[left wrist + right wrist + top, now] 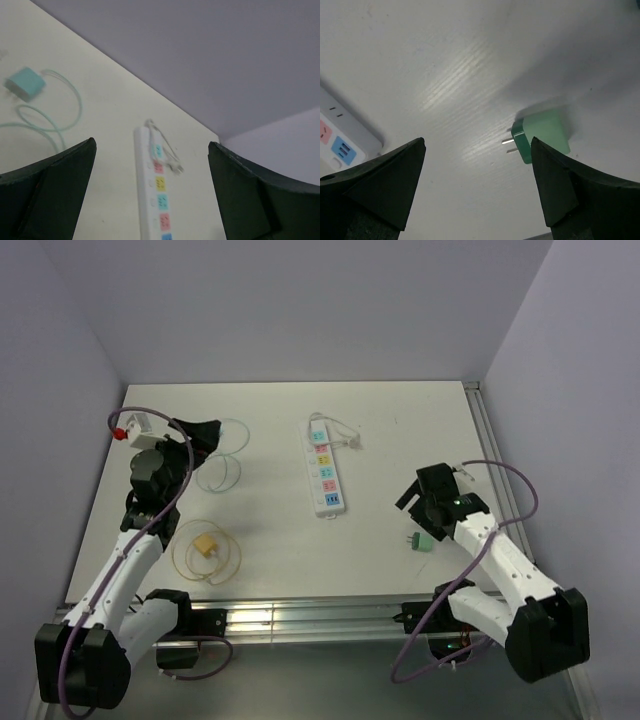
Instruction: Insert the plug
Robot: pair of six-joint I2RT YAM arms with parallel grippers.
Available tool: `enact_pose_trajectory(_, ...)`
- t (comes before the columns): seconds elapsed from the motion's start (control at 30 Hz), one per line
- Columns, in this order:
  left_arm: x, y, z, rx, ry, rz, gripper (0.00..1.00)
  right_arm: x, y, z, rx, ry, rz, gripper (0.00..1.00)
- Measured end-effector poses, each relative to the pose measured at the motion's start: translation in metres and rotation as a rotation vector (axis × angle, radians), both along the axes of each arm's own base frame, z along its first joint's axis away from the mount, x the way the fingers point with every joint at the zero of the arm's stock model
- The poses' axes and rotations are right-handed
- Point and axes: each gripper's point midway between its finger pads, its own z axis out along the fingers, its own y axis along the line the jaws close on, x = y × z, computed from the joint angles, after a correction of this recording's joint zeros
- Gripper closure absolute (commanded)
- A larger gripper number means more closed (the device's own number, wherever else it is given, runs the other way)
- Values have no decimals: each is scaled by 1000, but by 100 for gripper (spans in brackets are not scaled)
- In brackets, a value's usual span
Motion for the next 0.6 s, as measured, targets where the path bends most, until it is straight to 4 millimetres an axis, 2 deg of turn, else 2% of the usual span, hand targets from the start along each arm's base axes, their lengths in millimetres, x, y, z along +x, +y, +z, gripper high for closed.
enact_pose_trajectory(0.13,-15,-33,-6,-58,37,-191,1,-18,-3,-6,103,-23,-116,9)
enact_pose_trajectory(0.23,-27,-51,-11,-78,63,-300,6,-29,-3,-14,184,-38,-216,13)
enact_pose_trajectory(0.43,-48,-69,-8,-59,65,-415,7,-49,-3,-36,305,-5,-429,21)
enact_pose_trajectory(0.6,-66,-81,5,-25,35,-478,7,-46,-7,-37,342,-23,-544,20)
